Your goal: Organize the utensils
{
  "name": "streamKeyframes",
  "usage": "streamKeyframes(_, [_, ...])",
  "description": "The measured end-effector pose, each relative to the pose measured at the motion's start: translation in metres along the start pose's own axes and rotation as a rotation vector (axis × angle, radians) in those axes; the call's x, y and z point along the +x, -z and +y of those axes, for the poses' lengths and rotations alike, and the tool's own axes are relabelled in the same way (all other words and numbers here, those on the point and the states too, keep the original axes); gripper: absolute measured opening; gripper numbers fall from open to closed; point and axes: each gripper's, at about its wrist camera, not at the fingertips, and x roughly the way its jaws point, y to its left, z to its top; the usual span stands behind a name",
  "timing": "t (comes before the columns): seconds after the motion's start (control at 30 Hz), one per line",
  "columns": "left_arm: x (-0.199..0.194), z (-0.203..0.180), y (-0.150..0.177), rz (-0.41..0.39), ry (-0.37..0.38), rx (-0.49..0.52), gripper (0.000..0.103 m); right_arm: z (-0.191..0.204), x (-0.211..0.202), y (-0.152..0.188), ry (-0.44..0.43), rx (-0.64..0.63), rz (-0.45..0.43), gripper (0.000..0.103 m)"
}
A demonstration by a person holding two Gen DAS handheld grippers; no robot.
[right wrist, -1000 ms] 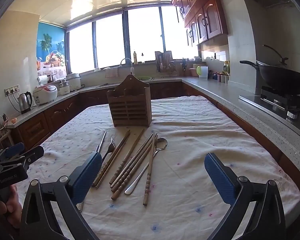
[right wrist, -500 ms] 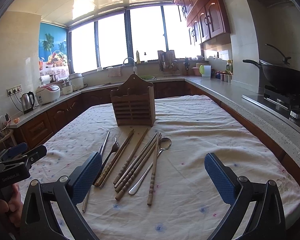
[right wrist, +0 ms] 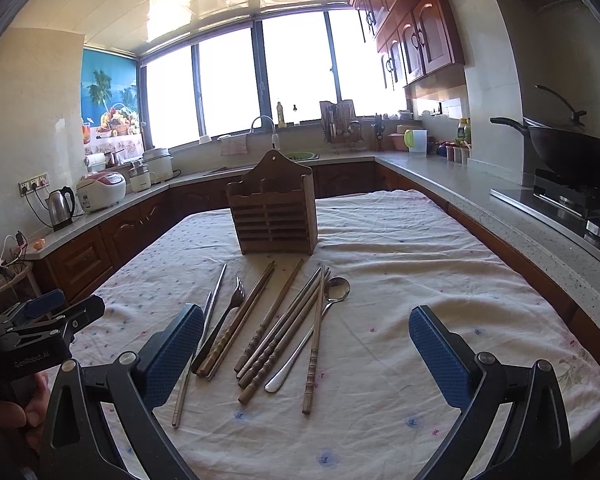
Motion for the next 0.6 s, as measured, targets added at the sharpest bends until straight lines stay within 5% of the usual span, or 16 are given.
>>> streamKeyframes(0.6, [0.0043, -0.0013, 0.0, 0.017, 0.014, -0.004, 0.103, -0.0026, 0.0015, 0.0002, -0.013, 0.015, 0.008, 0.103])
